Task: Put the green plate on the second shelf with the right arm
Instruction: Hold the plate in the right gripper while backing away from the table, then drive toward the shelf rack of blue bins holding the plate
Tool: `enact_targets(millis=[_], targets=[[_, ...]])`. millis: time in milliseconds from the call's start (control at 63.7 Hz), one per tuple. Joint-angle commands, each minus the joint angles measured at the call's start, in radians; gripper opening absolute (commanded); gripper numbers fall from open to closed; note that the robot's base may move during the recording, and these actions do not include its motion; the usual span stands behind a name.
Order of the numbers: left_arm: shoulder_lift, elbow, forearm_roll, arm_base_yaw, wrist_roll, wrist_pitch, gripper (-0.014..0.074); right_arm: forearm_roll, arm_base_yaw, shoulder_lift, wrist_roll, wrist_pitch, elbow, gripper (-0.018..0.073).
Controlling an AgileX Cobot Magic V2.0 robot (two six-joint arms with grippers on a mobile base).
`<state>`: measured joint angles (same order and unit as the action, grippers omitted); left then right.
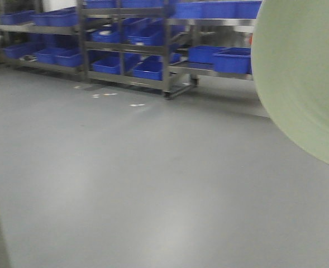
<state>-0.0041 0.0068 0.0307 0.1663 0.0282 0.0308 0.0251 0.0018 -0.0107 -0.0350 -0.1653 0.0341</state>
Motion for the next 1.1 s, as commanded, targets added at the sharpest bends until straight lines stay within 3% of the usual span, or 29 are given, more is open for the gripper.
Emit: enact_targets(millis=[0, 1083], targets=[[-0.017, 0.040, 0.003, 0.003, -0.002, -0.090, 0.0130, 0.012, -0.007, -0.018, 0.008, -0.119, -0.024, 0.0056], [-0.017, 0.040, 0.003, 0.003, -0.002, -0.090, 0.0130, 0.012, -0.007, -0.018, 0.008, -0.119, -0.024, 0.0056]])
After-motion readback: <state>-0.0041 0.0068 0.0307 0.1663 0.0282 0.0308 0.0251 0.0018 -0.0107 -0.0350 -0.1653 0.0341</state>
